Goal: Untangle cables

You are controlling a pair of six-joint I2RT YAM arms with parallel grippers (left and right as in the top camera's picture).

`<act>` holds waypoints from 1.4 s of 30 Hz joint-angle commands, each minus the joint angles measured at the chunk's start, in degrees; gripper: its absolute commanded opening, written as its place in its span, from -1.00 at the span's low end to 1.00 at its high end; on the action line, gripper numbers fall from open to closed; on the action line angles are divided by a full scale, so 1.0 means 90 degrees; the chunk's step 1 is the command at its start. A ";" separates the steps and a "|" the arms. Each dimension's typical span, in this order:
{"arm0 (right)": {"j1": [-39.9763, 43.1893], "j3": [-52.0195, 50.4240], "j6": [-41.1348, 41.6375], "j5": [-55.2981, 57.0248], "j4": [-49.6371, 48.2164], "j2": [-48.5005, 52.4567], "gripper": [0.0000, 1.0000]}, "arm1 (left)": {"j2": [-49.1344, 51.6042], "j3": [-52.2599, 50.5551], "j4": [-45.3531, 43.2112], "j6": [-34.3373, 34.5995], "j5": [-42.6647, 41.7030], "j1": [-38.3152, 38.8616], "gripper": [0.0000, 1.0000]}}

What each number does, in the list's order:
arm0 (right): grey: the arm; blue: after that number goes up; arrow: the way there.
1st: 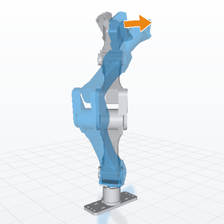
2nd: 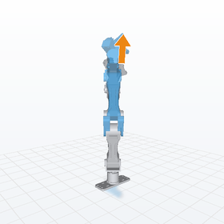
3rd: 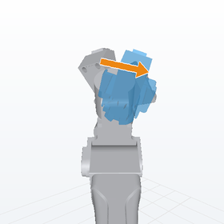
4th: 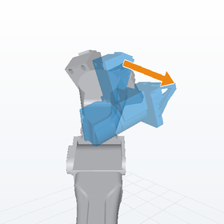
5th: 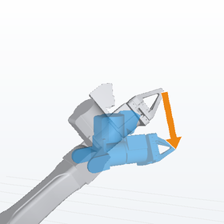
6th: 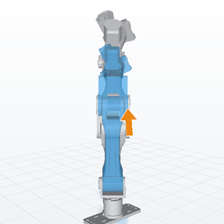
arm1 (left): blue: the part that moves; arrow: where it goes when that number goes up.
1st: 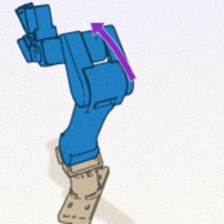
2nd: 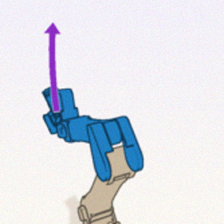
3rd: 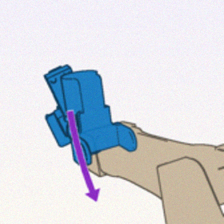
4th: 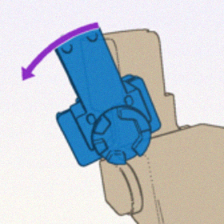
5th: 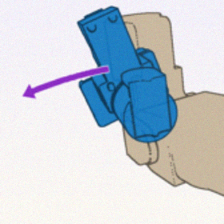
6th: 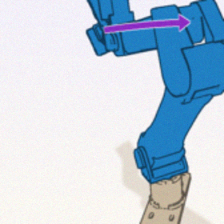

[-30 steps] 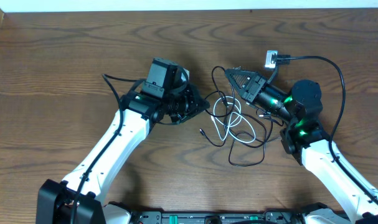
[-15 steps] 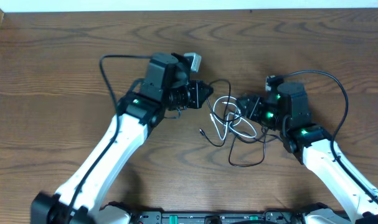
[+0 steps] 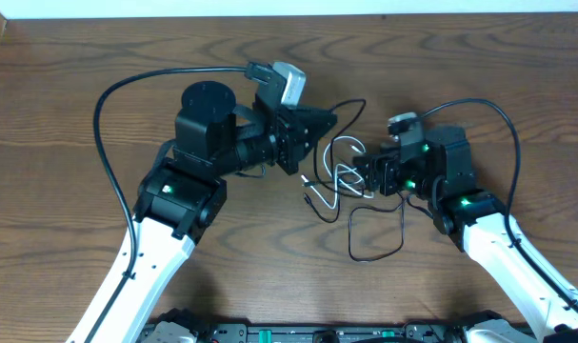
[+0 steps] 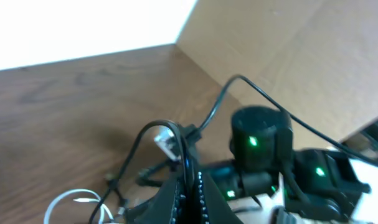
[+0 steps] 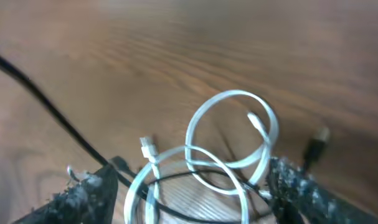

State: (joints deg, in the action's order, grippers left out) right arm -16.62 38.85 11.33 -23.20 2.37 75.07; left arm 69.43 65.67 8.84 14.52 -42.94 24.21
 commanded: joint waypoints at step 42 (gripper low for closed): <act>0.0017 0.0049 -0.0831 0.2062 -0.2931 -0.0010 -0.98 | 0.0107 0.0104 -0.0406 -0.0187 -0.2987 -0.0002 -0.74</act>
State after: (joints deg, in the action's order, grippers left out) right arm -16.64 38.83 8.80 -12.10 -22.65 75.07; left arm 70.13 65.69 2.20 16.49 -71.40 24.18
